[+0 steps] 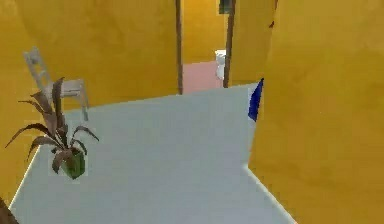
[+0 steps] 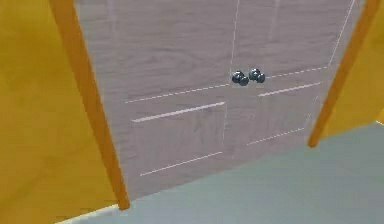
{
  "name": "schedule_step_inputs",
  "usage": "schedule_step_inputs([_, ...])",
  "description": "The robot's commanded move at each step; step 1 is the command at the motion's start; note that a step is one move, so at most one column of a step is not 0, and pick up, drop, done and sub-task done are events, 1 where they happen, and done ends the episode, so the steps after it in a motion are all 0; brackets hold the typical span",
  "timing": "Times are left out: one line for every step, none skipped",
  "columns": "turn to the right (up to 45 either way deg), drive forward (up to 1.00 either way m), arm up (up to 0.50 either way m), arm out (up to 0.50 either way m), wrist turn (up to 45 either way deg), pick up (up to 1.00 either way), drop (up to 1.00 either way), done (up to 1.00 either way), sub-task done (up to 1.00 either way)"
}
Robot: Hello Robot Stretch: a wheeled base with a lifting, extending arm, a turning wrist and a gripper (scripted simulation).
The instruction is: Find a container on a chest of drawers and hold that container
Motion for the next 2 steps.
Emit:
schedule_step_inputs([0.0, 1.0, 0.0, 0.0, 0.0, 0.0, 0.0, 0.0, 0.0])
schedule_step_inputs([3.0, 0.0, 0.0, 0.0, 0.0, 0.0, 0.0, 0.0, 0.0])
